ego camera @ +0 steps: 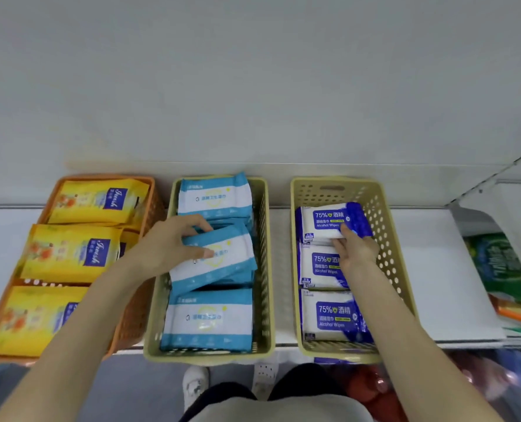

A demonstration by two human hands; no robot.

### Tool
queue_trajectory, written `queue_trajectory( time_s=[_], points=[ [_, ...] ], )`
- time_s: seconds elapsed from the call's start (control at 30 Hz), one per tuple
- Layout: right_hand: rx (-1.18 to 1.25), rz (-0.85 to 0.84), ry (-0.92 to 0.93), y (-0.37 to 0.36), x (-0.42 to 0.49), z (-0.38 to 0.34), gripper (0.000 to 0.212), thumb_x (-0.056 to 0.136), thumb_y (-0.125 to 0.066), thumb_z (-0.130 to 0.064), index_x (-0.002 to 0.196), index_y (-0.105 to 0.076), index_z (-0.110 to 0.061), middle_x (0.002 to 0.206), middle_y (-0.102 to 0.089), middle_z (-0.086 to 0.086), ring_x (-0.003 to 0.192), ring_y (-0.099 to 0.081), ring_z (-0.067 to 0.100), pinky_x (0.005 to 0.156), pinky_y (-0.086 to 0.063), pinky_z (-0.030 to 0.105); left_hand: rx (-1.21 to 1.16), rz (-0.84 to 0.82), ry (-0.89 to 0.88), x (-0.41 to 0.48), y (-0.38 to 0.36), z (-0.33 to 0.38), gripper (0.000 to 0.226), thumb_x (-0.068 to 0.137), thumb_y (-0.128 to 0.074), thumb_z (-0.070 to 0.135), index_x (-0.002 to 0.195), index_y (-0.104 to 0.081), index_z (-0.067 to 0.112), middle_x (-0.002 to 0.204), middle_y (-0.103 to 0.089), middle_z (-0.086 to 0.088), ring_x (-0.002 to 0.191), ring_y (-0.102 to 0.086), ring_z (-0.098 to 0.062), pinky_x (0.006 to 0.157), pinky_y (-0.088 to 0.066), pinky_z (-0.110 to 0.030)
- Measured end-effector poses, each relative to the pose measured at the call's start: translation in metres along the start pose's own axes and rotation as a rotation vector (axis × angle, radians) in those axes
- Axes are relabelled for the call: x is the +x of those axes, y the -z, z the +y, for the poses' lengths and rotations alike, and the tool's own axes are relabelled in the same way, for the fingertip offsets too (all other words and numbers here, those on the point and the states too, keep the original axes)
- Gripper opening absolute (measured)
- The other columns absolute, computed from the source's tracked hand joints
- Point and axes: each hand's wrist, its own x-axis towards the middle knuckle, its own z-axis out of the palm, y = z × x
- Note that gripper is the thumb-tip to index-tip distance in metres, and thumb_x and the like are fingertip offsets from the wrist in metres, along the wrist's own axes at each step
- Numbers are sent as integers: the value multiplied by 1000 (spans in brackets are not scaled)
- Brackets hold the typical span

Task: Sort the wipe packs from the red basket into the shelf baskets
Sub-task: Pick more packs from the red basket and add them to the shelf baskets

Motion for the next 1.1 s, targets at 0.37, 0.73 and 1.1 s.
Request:
queue_trajectory(
  time_s=[0.37, 0.73, 1.1],
  points=[
    [-237, -160, 56, 27, -18, -12, 36, 94, -58, -13, 127, -50, -3, 111, -64, 10, 102, -63, 20, 70, -50, 24, 362, 217, -237, -27, -54, -11, 58, 94, -29, 58, 145, -33, 32, 155, -27, 7, 142, -20, -9, 114, -12, -23],
    [-1514, -429, 899, 42, -3, 6, 44, 101, -40, -23, 145, -37, -23, 157, -22, 8, 146, -16, 24, 115, -14, 29, 195, 163, -247, -28, -73, -28, 65, 88, -3, 69, 145, -17, 42, 159, -3, 15, 144, 11, 3, 117, 12, -24],
    [-1506, -523, 744, 41, 2, 9, 49, 102, -31, -36, 149, -25, -28, 160, -9, 4, 148, -4, 19, 115, -8, 30, 281, 227, -235, -25, -87, -33, 62, 92, -2, 63, 149, -8, 40, 160, 5, 10, 144, 18, -2, 116, 18, -30]
  ],
)
